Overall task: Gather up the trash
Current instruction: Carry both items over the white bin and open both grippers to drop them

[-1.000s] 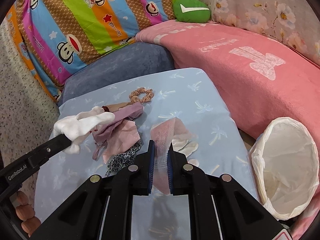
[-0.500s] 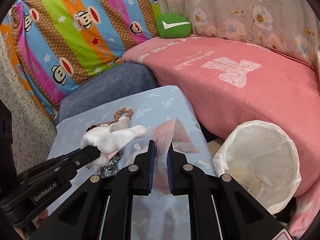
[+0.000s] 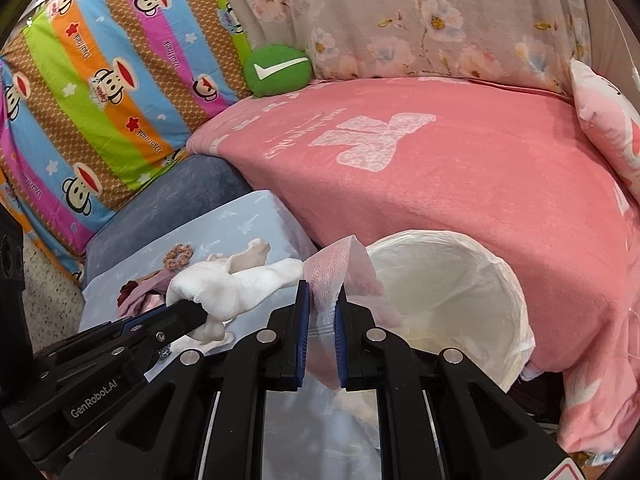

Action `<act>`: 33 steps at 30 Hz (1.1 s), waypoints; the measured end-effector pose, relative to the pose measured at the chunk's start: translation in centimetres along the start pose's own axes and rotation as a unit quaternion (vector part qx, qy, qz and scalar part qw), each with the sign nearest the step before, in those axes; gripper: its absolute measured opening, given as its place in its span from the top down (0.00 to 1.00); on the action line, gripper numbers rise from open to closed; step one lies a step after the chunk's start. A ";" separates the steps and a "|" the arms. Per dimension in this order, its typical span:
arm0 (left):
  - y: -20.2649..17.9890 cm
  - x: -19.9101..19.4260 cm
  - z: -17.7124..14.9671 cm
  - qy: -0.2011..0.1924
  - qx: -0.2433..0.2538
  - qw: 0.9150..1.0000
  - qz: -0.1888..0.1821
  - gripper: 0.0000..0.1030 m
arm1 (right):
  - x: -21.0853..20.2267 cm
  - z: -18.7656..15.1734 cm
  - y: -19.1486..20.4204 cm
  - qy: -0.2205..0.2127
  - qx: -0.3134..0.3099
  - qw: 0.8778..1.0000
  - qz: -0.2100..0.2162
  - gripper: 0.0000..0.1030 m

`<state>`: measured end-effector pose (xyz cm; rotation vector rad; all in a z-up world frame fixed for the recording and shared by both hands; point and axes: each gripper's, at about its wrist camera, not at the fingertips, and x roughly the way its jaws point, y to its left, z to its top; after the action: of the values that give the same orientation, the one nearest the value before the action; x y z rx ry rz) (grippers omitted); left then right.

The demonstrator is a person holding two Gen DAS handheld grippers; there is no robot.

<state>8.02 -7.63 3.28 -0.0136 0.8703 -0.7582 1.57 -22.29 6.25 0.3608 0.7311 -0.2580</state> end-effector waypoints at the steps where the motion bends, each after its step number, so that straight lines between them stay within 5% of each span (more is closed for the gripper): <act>1: -0.6 0.4 0.1 0.003 0.005 1.000 -0.004 0.91 | -0.1 0.0 -0.7 -0.001 0.004 1.000 -0.003 0.90; 12: -4.6 3.9 0.9 0.035 0.030 0.998 -0.039 0.87 | -0.3 0.3 -6.4 -0.003 0.047 0.998 -0.033 0.90; 15: -4.8 4.2 1.2 0.032 0.027 0.999 -0.034 0.71 | -0.2 0.4 -7.0 -0.004 0.049 0.998 -0.035 0.87; 17: -4.7 4.1 1.2 0.023 0.025 0.999 -0.025 0.50 | 0.0 0.5 -7.1 -0.005 0.049 0.998 -0.039 0.84; 19: -4.6 3.9 1.3 0.016 0.024 0.999 -0.017 0.44 | 0.1 0.5 -7.2 -0.006 0.048 0.998 -0.040 0.84; 25: -3.9 3.9 1.3 0.014 0.016 1.000 -0.004 0.42 | 0.5 0.7 -6.7 -0.010 0.045 0.998 -0.037 0.67; 33: -2.8 3.8 1.2 0.011 0.003 1.000 0.004 0.42 | 1.0 0.8 -5.8 -0.005 0.038 0.999 -0.035 0.66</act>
<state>8.74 -12.36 2.31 0.0043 0.8890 -0.7540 0.71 -27.98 4.79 0.4052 0.7264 -0.3542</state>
